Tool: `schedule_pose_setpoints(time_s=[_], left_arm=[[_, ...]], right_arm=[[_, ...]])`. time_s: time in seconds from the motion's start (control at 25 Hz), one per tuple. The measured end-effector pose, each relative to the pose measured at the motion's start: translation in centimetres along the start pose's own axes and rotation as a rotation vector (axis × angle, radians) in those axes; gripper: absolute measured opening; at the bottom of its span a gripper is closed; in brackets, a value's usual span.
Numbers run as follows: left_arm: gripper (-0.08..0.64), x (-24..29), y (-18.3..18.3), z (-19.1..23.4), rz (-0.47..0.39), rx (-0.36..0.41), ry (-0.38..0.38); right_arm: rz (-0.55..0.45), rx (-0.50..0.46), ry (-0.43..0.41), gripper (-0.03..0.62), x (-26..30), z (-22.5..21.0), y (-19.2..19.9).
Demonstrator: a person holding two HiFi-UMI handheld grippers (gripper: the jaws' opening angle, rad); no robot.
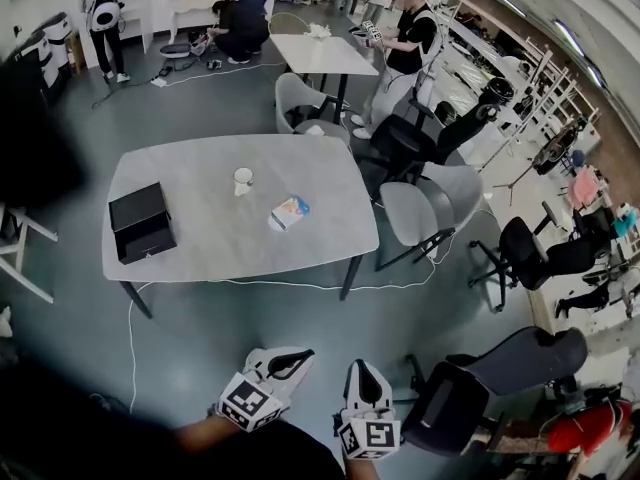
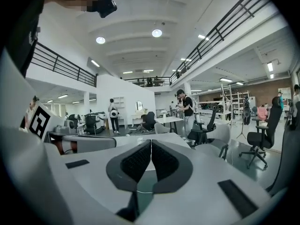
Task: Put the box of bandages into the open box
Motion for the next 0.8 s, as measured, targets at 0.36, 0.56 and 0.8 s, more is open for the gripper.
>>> schedule_pose_setpoints(time_s=[0.36, 0.56, 0.8], left_arm=[[0.017, 2.0, -7.1, 10.7, -0.010, -0.030, -0.033], [0.017, 3.7, -8.1, 15.4, 0.015, -0.036, -0.038], [0.017, 4.2, -9.7, 18.5, 0.013, -0.054, -0.085]], right_arm=[[0.004, -0.015, 0.008, 0.012, 12.3, -0.8, -4.2], [0.052, 0.020, 0.045, 0.012, 16.0, -1.6, -3.3], [0.057, 0.028, 0.006, 0.012, 19.7, -1.4, -3.5]])
Point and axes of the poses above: the fingertips, and each gripper's own axes: x forward along the fingers, z to its left, y out of its underside, the point moved 8 cm from there along -x, backward along the fingers, and after that the axes turned 14 degrees about -x, right-handed, at the moved point
